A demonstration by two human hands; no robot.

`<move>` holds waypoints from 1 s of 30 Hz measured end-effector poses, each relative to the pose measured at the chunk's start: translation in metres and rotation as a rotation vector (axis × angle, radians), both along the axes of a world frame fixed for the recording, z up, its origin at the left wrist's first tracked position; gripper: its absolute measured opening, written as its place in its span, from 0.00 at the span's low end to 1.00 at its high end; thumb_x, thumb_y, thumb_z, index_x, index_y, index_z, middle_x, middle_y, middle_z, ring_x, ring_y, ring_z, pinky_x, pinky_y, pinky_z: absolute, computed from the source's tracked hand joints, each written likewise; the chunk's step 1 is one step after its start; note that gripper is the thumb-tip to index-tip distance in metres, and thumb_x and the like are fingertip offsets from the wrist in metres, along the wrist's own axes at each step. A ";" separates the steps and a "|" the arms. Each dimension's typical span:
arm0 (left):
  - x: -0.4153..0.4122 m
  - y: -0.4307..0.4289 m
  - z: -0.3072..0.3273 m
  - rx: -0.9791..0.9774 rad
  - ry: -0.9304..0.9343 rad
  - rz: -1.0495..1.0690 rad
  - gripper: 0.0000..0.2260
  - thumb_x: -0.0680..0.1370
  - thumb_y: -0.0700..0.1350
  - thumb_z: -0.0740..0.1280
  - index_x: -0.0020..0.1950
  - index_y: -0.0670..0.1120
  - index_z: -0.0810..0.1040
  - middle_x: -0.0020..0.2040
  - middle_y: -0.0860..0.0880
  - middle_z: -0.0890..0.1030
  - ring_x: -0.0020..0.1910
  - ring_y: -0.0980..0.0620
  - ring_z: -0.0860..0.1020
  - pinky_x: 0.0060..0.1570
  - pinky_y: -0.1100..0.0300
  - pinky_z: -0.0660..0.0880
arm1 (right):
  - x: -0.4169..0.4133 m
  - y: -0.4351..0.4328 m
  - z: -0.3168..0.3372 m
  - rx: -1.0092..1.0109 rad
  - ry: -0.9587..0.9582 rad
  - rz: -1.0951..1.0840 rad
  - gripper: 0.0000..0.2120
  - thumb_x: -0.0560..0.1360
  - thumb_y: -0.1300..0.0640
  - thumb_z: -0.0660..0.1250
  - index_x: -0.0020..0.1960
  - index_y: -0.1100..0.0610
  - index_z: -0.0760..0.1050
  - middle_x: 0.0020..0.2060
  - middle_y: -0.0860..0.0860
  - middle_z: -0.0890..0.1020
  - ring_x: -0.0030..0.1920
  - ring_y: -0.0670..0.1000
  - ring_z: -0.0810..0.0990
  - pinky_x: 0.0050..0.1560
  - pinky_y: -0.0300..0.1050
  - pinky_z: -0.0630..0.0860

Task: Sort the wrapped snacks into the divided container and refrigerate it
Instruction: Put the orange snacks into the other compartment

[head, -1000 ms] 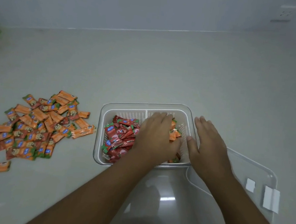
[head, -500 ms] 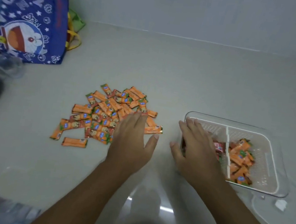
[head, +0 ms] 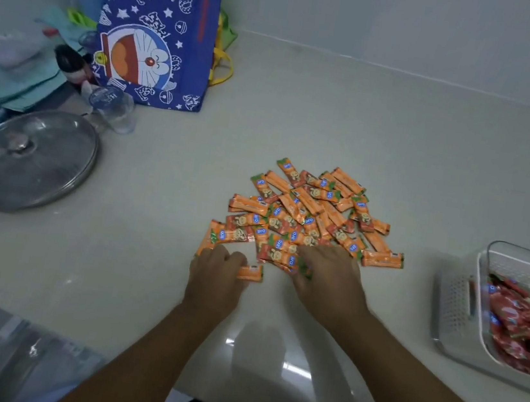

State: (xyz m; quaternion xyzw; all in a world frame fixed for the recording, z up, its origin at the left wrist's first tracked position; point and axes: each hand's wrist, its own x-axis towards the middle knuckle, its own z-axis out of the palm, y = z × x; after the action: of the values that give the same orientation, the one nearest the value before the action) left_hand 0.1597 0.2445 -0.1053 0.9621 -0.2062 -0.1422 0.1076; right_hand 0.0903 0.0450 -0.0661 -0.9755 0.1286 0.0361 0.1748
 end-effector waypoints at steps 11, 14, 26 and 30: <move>0.050 -0.003 -0.002 -0.246 -0.003 0.166 0.13 0.76 0.44 0.66 0.60 0.48 0.72 0.52 0.47 0.78 0.54 0.43 0.76 0.52 0.50 0.67 | 0.046 0.027 -0.030 0.058 0.246 -0.129 0.17 0.73 0.50 0.70 0.61 0.47 0.72 0.55 0.49 0.80 0.60 0.56 0.73 0.61 0.51 0.64; 0.070 -0.011 -0.005 0.002 0.004 0.054 0.17 0.79 0.55 0.66 0.65 0.49 0.72 0.60 0.47 0.77 0.61 0.44 0.73 0.57 0.49 0.67 | 0.049 0.026 -0.032 0.030 0.307 -0.055 0.17 0.74 0.61 0.65 0.63 0.54 0.73 0.58 0.54 0.77 0.59 0.58 0.75 0.58 0.49 0.71; 0.068 0.020 0.007 -0.277 0.109 0.439 0.10 0.80 0.44 0.65 0.56 0.53 0.64 0.49 0.47 0.83 0.51 0.38 0.81 0.56 0.49 0.72 | 0.062 0.014 -0.023 0.251 0.141 -0.258 0.11 0.74 0.45 0.65 0.49 0.48 0.66 0.39 0.46 0.77 0.41 0.52 0.78 0.40 0.50 0.76; 0.077 0.017 0.005 -0.161 0.199 0.530 0.21 0.77 0.58 0.70 0.61 0.46 0.72 0.57 0.45 0.82 0.57 0.39 0.80 0.59 0.46 0.74 | 0.073 0.013 -0.029 0.146 0.223 -0.190 0.19 0.73 0.46 0.72 0.57 0.56 0.72 0.51 0.54 0.80 0.52 0.57 0.79 0.48 0.51 0.77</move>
State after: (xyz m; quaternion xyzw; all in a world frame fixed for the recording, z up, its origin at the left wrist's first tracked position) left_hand 0.2368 0.2619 -0.1004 0.9521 0.0533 -0.1861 0.2368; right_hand 0.1630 0.0579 -0.0948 -0.9336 0.2359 0.1366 0.2325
